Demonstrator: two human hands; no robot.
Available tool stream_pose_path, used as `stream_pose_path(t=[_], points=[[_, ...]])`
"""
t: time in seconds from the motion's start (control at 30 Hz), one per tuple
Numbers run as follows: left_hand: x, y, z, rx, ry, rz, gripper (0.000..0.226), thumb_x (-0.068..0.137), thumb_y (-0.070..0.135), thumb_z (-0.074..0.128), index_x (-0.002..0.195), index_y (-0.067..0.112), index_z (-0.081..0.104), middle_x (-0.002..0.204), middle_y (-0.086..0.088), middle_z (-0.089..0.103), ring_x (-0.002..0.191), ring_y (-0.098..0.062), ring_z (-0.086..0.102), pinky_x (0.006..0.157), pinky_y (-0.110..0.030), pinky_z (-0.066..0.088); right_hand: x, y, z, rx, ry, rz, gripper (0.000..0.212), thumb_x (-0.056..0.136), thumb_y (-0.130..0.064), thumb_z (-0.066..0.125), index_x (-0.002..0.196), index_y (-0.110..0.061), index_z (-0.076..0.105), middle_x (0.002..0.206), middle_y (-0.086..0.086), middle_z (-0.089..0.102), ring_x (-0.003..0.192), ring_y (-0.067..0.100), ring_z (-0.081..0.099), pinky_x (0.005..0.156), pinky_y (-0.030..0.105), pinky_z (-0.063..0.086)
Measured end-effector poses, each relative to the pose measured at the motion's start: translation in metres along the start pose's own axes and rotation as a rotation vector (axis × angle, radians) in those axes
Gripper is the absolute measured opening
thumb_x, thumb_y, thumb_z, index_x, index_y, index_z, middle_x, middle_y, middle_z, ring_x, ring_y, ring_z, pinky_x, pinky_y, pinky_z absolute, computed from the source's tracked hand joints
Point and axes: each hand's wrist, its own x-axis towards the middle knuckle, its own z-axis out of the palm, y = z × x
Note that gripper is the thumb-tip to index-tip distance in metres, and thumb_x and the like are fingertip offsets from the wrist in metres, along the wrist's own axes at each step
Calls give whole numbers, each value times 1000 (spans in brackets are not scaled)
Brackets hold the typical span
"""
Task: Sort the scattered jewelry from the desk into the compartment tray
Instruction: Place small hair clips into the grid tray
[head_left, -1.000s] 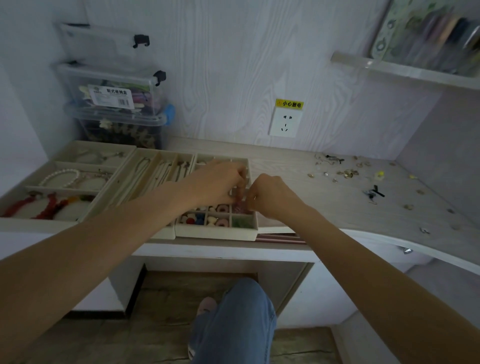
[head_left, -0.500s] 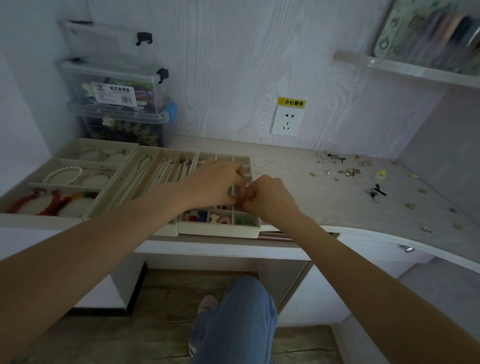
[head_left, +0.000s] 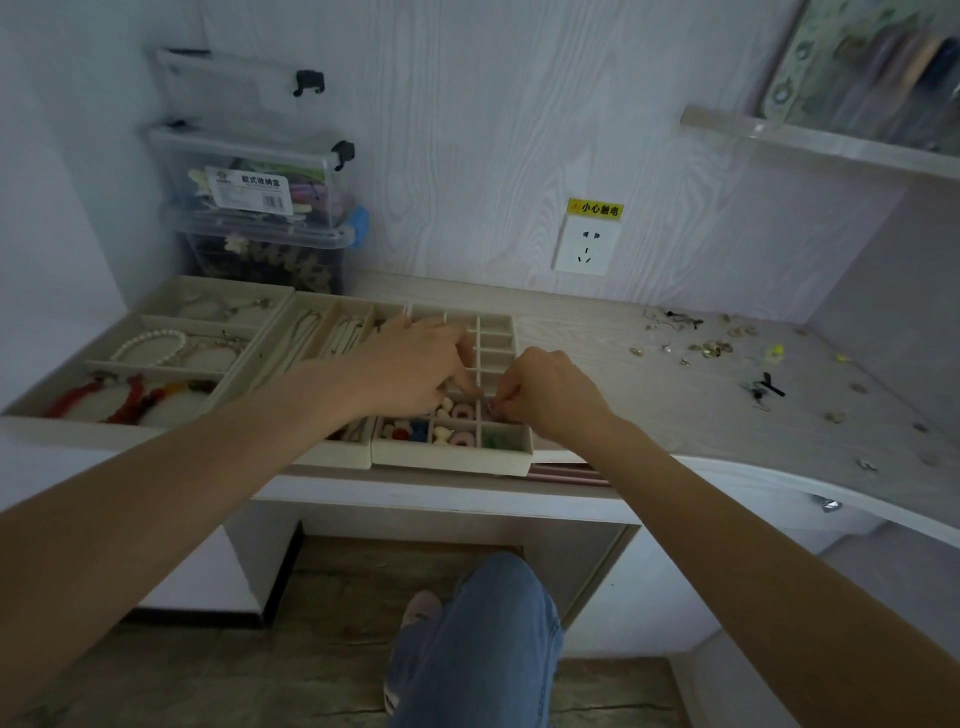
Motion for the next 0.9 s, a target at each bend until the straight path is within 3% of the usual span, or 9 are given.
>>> stream_pose_path(t=[0.17,0.27,0.47,0.67,0.9], points=[[-2,4,0,-20,-8,14,50,88,10,51,127,41,53,138,7,39,129,-12,31,104,-35,24,-5,5,-7,11,-25,-57,13,83,-16,69,94,-20,76,89,4,68,82,21,63,76,35,54],[-1,6,1,-27,5,29,49,88,10,51,126,42,54,138,7,38,129,-12,32,102,-34,24,-6,9,-10,29,-23,-59,15,83,-18,70,96,-19,75,88,2,63,82,19,60,75,33,52],[1,11,1,-19,31,42,40,88,13,55,118,39,62,139,10,38,129,-9,31,106,-34,22,-1,8,-5,42,-34,-23,15,79,-21,73,93,-17,76,89,8,71,82,22,64,78,39,55],[5,14,5,35,23,75,34,90,22,55,117,42,61,139,10,37,130,-11,30,108,-37,22,4,3,2,-71,-33,52,23,81,-26,70,98,-11,71,88,7,65,77,23,61,68,33,51],[9,15,3,133,43,74,32,90,25,53,117,40,61,137,8,40,128,-13,33,104,-37,26,1,-2,-5,-182,-56,47,22,87,-26,64,103,-11,65,98,7,63,82,22,58,72,33,49]])
